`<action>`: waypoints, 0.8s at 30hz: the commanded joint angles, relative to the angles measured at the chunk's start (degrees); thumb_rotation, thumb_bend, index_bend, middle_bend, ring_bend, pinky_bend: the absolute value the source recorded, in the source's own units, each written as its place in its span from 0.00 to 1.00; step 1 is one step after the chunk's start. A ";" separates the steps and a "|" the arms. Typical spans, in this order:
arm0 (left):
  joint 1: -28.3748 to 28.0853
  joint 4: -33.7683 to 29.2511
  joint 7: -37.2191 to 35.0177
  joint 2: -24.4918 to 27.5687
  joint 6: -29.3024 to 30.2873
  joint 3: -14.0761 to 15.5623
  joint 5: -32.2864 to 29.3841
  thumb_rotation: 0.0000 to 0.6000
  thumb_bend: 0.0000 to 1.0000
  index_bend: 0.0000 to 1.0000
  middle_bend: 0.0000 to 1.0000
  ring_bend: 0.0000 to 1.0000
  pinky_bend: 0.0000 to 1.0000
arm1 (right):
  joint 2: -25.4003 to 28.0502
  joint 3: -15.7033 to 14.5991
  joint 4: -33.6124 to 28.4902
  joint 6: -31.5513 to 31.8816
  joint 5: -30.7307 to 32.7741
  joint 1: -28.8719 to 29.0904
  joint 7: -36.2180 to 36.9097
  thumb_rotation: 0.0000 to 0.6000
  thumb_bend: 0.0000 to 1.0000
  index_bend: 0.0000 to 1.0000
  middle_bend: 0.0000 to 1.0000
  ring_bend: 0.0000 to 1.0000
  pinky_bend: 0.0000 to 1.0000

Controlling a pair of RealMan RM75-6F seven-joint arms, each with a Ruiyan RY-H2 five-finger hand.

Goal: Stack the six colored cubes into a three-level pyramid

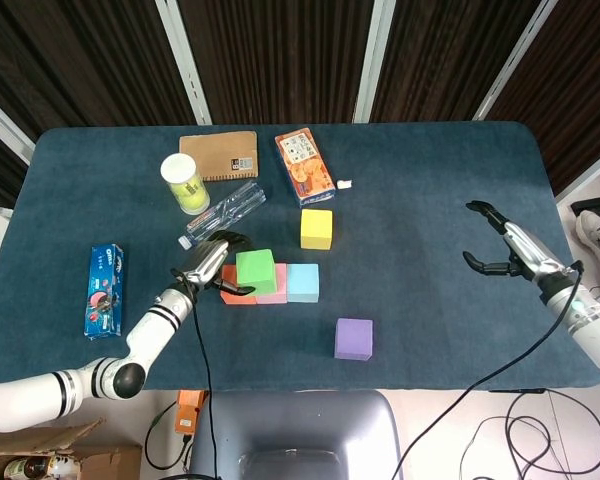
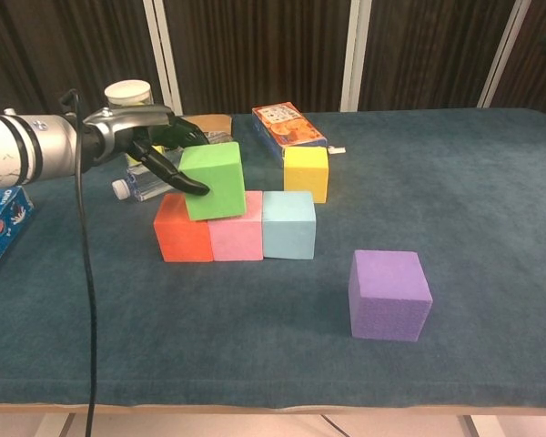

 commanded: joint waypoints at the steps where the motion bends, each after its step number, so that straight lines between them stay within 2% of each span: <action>1: 0.00 0.16 -0.14 -0.01 0.00 0.05 0.34 0.87 0.19 0.47 0.23 0.10 0.06 | -0.02 0.03 -0.04 -0.04 0.08 0.05 -0.11 0.75 0.34 0.05 0.00 0.00 0.00; 10: 0.14 0.91 -0.58 -0.15 0.39 0.34 2.54 0.87 0.19 0.47 0.23 0.10 0.06 | -0.20 -0.02 0.18 -0.25 0.32 0.10 -0.03 0.75 0.34 0.05 0.00 0.00 0.00; 24: 0.45 3.86 -1.20 -1.29 1.03 1.92 10.00 0.87 0.19 0.47 0.23 0.09 0.05 | -0.21 -0.40 0.77 -0.52 -0.56 0.19 1.82 0.75 0.34 0.04 0.00 0.00 0.00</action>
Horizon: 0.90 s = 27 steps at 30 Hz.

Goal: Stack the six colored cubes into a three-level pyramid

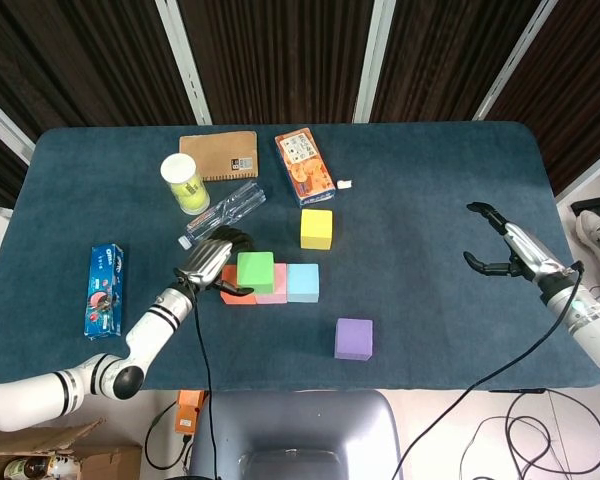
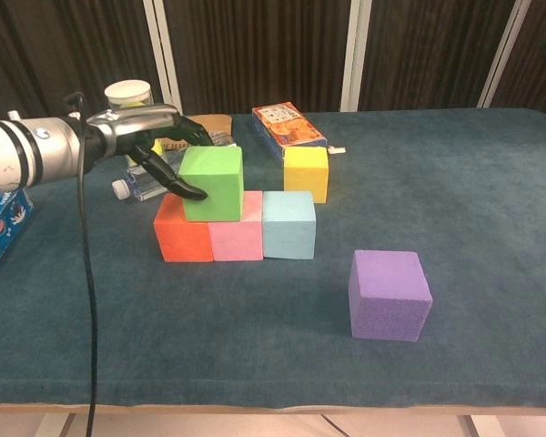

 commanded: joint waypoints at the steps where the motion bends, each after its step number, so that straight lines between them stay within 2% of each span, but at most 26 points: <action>1: 0.19 0.06 -0.53 0.09 -0.15 0.13 0.62 0.87 0.19 0.47 0.23 0.09 0.05 | 0.02 -0.02 0.01 0.04 -0.09 0.02 0.16 0.75 0.34 0.04 0.00 0.00 0.00; 6: 0.22 0.21 -0.78 0.22 -0.48 0.14 0.75 0.86 0.19 0.46 0.23 0.09 0.05 | 0.04 -0.05 0.00 0.08 -0.19 0.07 0.27 0.75 0.34 0.04 0.00 0.00 0.00; 12: 0.46 0.56 -1.32 0.31 -0.55 0.13 1.32 0.86 0.18 0.40 0.23 0.09 0.05 | -0.05 -0.08 0.05 -0.02 -0.03 0.18 0.18 0.75 0.34 0.04 0.00 0.00 0.00; 27: 0.63 0.27 -1.70 0.57 -1.04 0.30 1.99 0.84 0.09 0.31 0.23 0.09 0.05 | 0.34 -0.19 -0.28 0.25 -0.06 0.08 0.33 0.75 0.34 0.04 0.00 0.00 0.00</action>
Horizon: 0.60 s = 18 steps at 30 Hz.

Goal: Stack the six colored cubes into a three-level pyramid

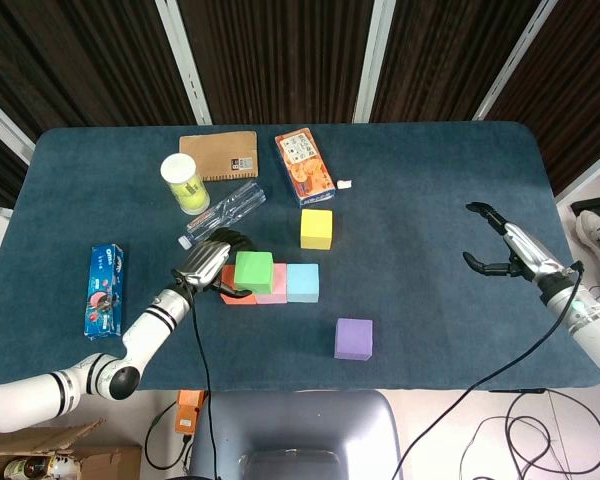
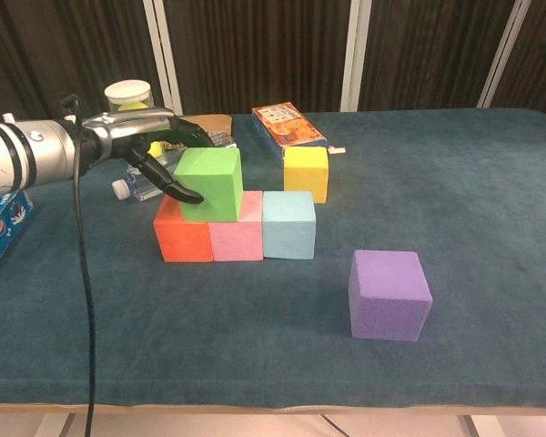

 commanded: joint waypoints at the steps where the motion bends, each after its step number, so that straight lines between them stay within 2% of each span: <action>1: 0.05 -0.16 0.06 0.12 0.10 0.07 0.31 0.83 0.08 0.30 0.23 0.09 0.05 | -0.01 -0.01 0.06 -0.01 0.06 0.00 -0.03 0.75 0.34 0.04 0.00 0.00 0.00; 6: 0.67 -2.36 1.13 1.54 1.79 0.22 1.23 0.79 0.03 0.26 0.23 0.09 0.05 | 0.02 -0.04 0.09 0.25 -0.07 -0.10 0.14 0.75 0.34 0.04 0.00 0.00 0.00; 10: 2.77 -7.52 3.27 5.49 5.79 0.75 2.74 0.77 0.02 0.24 0.23 0.09 0.05 | 0.16 -0.18 0.10 0.91 -0.30 -0.48 0.00 0.75 0.34 0.04 0.00 0.00 0.00; 14: 7.58 -15.65 4.88 13.02 12.05 2.35 5.98 0.74 0.02 0.23 0.22 0.08 0.05 | 0.52 -0.42 -0.66 1.85 -0.43 -0.99 -2.05 0.75 0.34 0.04 0.00 0.00 0.00; 18: 13.96 -21.88 3.73 20.58 18.92 4.73 10.40 0.73 0.02 0.22 0.22 0.08 0.05 | 0.96 -0.69 -2.63 2.85 0.08 -1.56 -7.36 0.76 0.34 0.04 0.00 0.00 0.00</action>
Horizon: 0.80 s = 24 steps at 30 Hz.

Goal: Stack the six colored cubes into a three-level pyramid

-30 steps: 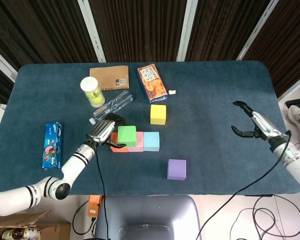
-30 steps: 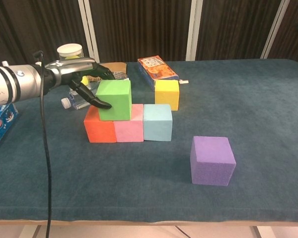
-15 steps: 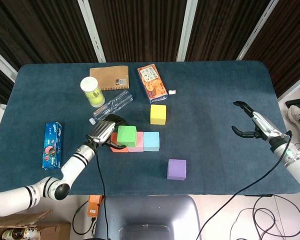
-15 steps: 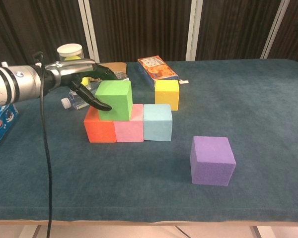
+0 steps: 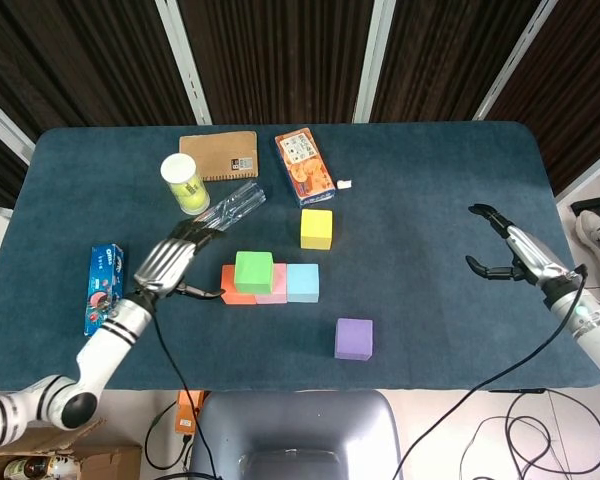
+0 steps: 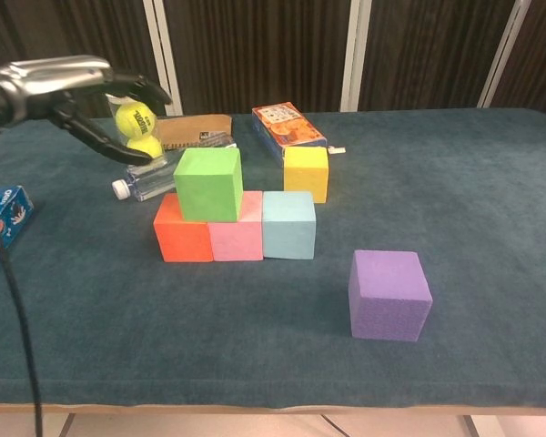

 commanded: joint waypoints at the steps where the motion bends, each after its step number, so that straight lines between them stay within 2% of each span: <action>1: 7.92 -7.34 -0.85 8.87 8.17 3.24 5.65 0.73 0.02 0.22 0.21 0.08 0.05 | 0.30 -0.26 -2.01 1.02 0.79 -0.62 -5.35 0.76 0.34 0.04 0.00 0.00 0.00; 6: 16.63 -8.15 -5.64 14.77 16.77 7.50 12.80 0.74 0.02 0.21 0.19 0.07 0.05 | -1.37 -0.87 -5.10 1.72 3.44 -1.29 -16.19 0.76 0.32 0.04 0.00 0.00 0.00; 12: 25.30 -1.33 -11.73 15.24 25.49 11.80 18.94 0.75 0.02 0.21 0.18 0.07 0.05 | -5.97 -1.45 -9.45 4.67 8.85 -3.27 -27.61 0.77 0.27 0.06 0.00 0.00 0.00; 17: 29.44 5.44 -15.94 13.43 28.65 12.90 20.00 0.76 0.02 0.21 0.18 0.06 0.05 | -11.26 -2.53 -12.18 5.42 12.49 -3.80 -35.49 0.77 0.24 0.06 0.00 0.00 0.00; 24: 31.50 9.02 -19.21 12.47 29.50 12.61 20.85 0.76 0.02 0.21 0.18 0.06 0.05 | -15.61 -3.52 -15.37 5.96 16.82 -3.05 -46.85 0.77 0.24 0.07 0.00 0.00 0.00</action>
